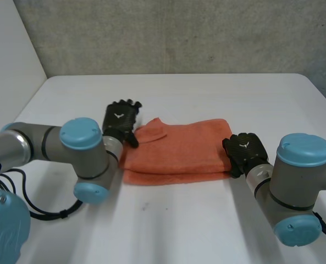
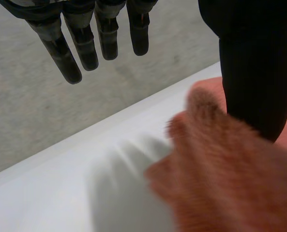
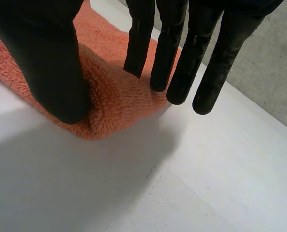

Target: Fold the laundry

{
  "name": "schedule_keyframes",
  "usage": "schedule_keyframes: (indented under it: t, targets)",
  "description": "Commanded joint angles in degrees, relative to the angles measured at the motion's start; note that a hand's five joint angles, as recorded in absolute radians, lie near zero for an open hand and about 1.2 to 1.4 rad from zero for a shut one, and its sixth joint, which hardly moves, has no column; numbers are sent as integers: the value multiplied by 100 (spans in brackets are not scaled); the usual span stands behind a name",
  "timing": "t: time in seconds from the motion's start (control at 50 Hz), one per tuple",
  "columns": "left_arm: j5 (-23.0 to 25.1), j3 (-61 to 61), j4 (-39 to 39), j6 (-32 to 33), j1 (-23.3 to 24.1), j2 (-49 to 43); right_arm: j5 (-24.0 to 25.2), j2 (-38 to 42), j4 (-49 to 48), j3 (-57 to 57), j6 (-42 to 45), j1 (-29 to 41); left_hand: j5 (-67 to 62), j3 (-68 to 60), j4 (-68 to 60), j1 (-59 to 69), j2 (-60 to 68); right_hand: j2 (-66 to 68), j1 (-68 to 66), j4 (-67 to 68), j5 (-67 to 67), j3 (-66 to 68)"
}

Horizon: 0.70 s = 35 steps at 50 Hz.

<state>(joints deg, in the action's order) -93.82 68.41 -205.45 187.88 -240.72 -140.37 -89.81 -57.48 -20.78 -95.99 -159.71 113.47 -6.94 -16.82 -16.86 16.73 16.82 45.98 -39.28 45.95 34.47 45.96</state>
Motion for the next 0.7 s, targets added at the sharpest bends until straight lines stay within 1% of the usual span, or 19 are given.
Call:
schedule_keyframes:
  t: [0.02, 0.06, 0.12, 0.14, 0.2, 0.24, 0.34, 0.42, 0.44, 0.48, 0.5, 0.52, 0.58, 0.62, 0.64, 0.68, 0.7]
  targets:
    - [-207, -214, -13, 267, -467, -157, -1, 18, -31, -7, 2, 0, -253, -265, -261, 274, 265, 1403, -2074, 1407, 1555, 1406]
    - [-286, -135, -13, 486, -607, -131, -10, 18, -75, -7, 10, 0, -186, -198, -194, 207, 198, 1639, -2309, 1642, 1791, 1641]
    - [-295, -100, -4, 522, -617, -104, -10, 53, -189, -33, 37, 0, -119, -130, -126, 139, 130, 2043, -2713, 2046, 2195, 2045]
    - [-295, 5, 5, 530, -617, -61, -19, 61, -216, -33, 46, 0, -85, -97, -93, 106, 97, 2361, -3032, 2365, 2513, 2364]
    - [-286, 294, -22, 530, -617, 185, -19, 70, -225, -42, 46, -9, -35, -46, -42, 55, 46, 2667, -3338, 2671, 2819, 2670]
    - [-286, 454, -22, 522, -608, 318, -36, 62, -233, -42, 55, -18, -18, -29, -25, 38, 29, 3369, -4039, 3372, 3521, 3372]
    - [-286, 894, -22, 495, -502, 660, -36, 35, -225, -42, 81, -35, 67, 55, 59, -46, -55, 3402, -4072, 3405, 3553, 3404]
    - [-286, 1384, 5, 478, -345, 1125, -36, -18, -207, -51, 169, -44, 83, 72, 76, -62, -72, 3402, -4072, 3405, 3553, 3404]
    - [-286, 1386, 5, 478, -344, 1126, -36, -44, -190, -68, 238, -44, 83, 72, 76, -63, -72, 3402, -4072, 3405, 3553, 3404]
    - [-286, 1701, 13, 478, -248, 1502, -36, -79, -146, -77, 336, -71, 284, 272, 276, -263, -272, 3402, -4072, 3405, 3553, 3404]
    - [-286, 1702, 13, 478, -247, 1504, -36, -123, -128, -103, 458, -175, 285, 274, 278, -264, -274, 3402, -4072, 3405, 3553, 3404]
    - [-286, 1867, 13, 478, -230, 1704, -28, -184, -84, -112, 642, -324, 318, 307, 311, -298, -307, 3402, -4072, 3405, 3553, 3404]
    - [-277, 2202, 13, 478, -221, 2109, -36, -272, -40, -113, 872, -457, 335, 324, 328, -315, -324, 3402, -4072, 3405, 3553, 3404]
    - [-277, 2325, 13, 478, -212, 2285, -45, -404, 4, -60, 1362, -641, 386, 374, 378, -365, -374, 3402, -4072, 3405, 3553, 3404]
    - [-277, 2448, 22, 478, -204, 2452, -45, -404, 4, -60, 1364, -642, 386, 374, 379, -365, -374, 3402, -4072, 3405, 3553, 3404]
    - [-269, 2562, 22, 478, -212, 2593, -10, -492, -57, 45, 1784, -651, 403, 391, 395, -382, -391, 3402, -4072, 3405, 3553, 3404]
    - [-269, 2659, 31, 478, -212, 2716, -10, -492, -58, 46, 1786, -651, 420, 408, 412, -399, -408, 3402, -4072, 3405, 3553, 3404]
